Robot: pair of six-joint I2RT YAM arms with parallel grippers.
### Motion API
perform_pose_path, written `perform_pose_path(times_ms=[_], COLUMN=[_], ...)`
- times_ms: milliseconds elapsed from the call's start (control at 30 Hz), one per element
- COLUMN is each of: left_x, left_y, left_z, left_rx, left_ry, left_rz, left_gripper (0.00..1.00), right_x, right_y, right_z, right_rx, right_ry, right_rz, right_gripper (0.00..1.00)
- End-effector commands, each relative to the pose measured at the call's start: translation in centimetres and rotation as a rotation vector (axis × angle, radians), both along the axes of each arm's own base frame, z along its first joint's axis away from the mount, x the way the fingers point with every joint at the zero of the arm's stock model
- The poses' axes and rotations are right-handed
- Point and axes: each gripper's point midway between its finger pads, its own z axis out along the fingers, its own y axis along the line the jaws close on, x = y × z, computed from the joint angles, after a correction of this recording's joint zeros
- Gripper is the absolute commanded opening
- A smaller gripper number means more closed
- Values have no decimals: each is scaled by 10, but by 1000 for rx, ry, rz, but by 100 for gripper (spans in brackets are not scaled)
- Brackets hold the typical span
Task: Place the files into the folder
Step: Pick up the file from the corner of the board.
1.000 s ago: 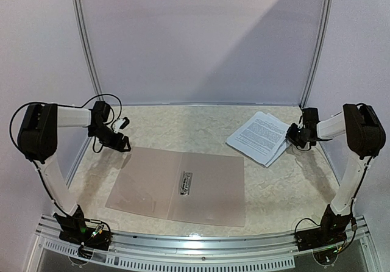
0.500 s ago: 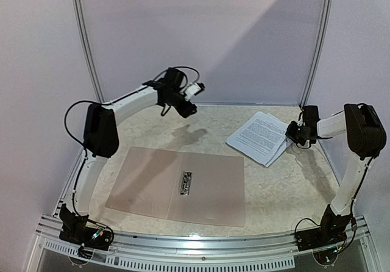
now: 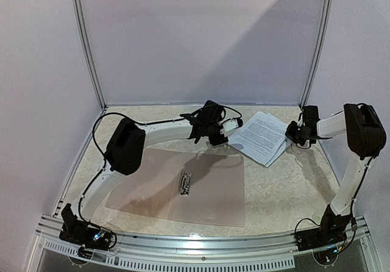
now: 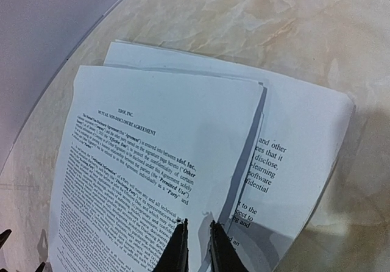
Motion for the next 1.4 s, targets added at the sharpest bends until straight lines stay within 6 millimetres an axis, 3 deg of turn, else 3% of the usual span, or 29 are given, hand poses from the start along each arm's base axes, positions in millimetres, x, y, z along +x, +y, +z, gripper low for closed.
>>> perform_pose_path(times_ms=[0,400,767,1200,1367], left_x=[15,0,-1,-2,-4], left_y=[7,-1,0,-2,-2], left_z=[-12,-29,-31,-36,-35], left_rx=[4,0,0,-15,-22], left_ry=[-37,-8,-7,5,17], left_rz=[31,4,3,-1,1], left_gripper=[72,72,72,72,72], right_x=[3,0,9,16,19], right_y=[2,2,11,41,47], right_z=[-7,-16,-6,-5,0], right_rx=[10,22,50,206,239], right_ry=[13,31,-21,-62,-81], right_rz=[-2,-13,39,144,161], right_gripper=[13,14,10,12,0])
